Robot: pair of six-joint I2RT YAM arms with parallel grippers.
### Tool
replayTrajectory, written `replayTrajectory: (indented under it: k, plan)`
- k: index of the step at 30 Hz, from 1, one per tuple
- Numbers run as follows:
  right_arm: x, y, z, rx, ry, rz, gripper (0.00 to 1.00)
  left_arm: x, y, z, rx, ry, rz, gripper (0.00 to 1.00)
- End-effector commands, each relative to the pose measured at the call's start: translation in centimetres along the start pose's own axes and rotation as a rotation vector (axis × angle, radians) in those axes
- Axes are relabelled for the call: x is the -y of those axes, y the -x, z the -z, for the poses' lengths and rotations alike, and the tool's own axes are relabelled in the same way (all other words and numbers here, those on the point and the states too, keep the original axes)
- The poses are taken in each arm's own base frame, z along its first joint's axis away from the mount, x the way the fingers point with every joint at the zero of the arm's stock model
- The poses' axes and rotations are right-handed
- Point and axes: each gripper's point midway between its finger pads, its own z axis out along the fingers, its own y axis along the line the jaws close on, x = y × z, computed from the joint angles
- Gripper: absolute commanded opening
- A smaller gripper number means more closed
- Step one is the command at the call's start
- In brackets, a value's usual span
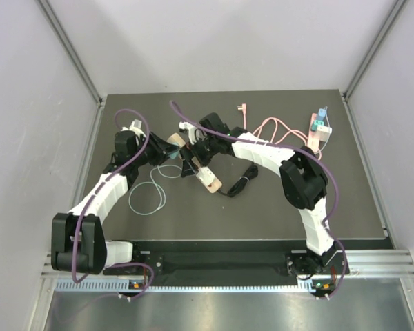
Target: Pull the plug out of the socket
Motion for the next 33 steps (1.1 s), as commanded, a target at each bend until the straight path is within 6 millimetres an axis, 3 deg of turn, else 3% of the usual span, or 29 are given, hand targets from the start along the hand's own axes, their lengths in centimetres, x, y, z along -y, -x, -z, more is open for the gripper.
replayTrajectory:
  k: [1,3,4,5,6,8,9,14,15,17,18,19,20,21,23,26,27,28,29,31,33]
  plan:
    - [-0.1,2.8,0.0,0.067,-0.008,0.008,0.86,5.8,1.9,1.4,0.064,-0.179,-0.055,0.00]
    - [-0.2,2.7,-0.3,0.068,0.004,-0.016,0.73,6.1,2.1,1.6,0.073,-0.191,-0.054,0.00]
    - [-0.3,2.8,-0.4,0.076,0.011,-0.025,0.57,6.2,2.1,1.6,0.071,-0.195,-0.047,0.00]
    - [-0.3,2.8,-0.5,0.077,0.013,-0.034,0.48,6.5,2.1,1.7,0.076,-0.203,-0.047,0.00]
    - [-0.3,2.8,-0.6,0.077,0.016,-0.038,0.33,6.6,2.1,1.7,0.076,-0.207,-0.039,0.00]
    - [-0.3,2.8,-0.6,0.079,0.018,-0.057,0.18,6.7,2.2,1.9,0.081,-0.215,-0.033,0.00]
    - [-0.2,2.8,-0.6,0.081,0.012,-0.060,0.01,6.7,2.2,1.9,0.085,-0.217,-0.025,0.00]
    - [1.8,3.2,0.1,0.121,-0.139,-0.095,0.00,7.8,2.4,2.2,0.114,-0.211,0.045,0.00]
    - [2.9,3.5,0.6,0.134,-0.211,-0.099,0.00,8.8,2.5,2.2,0.122,-0.203,0.033,0.00]
    - [3.9,3.5,0.9,0.136,-0.276,-0.107,0.00,7.5,2.7,1.9,0.162,-0.063,0.054,0.00]
    - [4.7,3.2,1.1,0.133,-0.323,-0.115,0.00,8.7,2.3,2.1,0.154,-0.033,0.026,0.00]
    - [5.1,3.2,1.1,0.134,-0.340,-0.115,0.00,8.3,3.1,2.0,0.211,0.036,0.017,0.00]
    - [5.3,3.3,1.3,0.137,-0.355,-0.116,0.00,6.4,1.9,1.8,0.172,0.152,0.022,0.00]
    - [5.7,3.2,1.3,0.135,-0.373,-0.119,0.00,8.1,2.0,2.1,0.182,0.161,-0.016,0.00]
    - [5.9,3.2,1.4,0.139,-0.368,-0.127,0.00,6.6,1.4,1.9,0.163,0.266,-0.043,0.00]
    - [5.6,3.6,1.7,0.163,-0.295,-0.144,0.00,7.7,-0.1,1.8,0.096,0.181,-0.082,0.00]
    - [4.6,3.7,1.7,0.172,-0.219,-0.144,0.00,7.6,-0.4,1.4,0.103,0.133,-0.087,0.00]
    - [4.6,3.7,1.7,0.190,-0.189,-0.148,0.00,8.5,-0.5,2.1,0.108,0.072,-0.090,0.00]
    - [4.9,3.9,2.3,0.204,-0.176,-0.151,0.00,7.8,-1.9,2.1,0.057,0.041,-0.076,0.00]
    - [4.4,4.0,2.4,0.212,-0.102,-0.141,0.00,9.2,-1.0,3.0,0.072,-0.066,-0.049,0.00]
    - [4.8,4.1,3.0,0.224,-0.079,-0.151,0.00,8.9,-1.2,3.5,0.025,-0.124,-0.006,0.00]
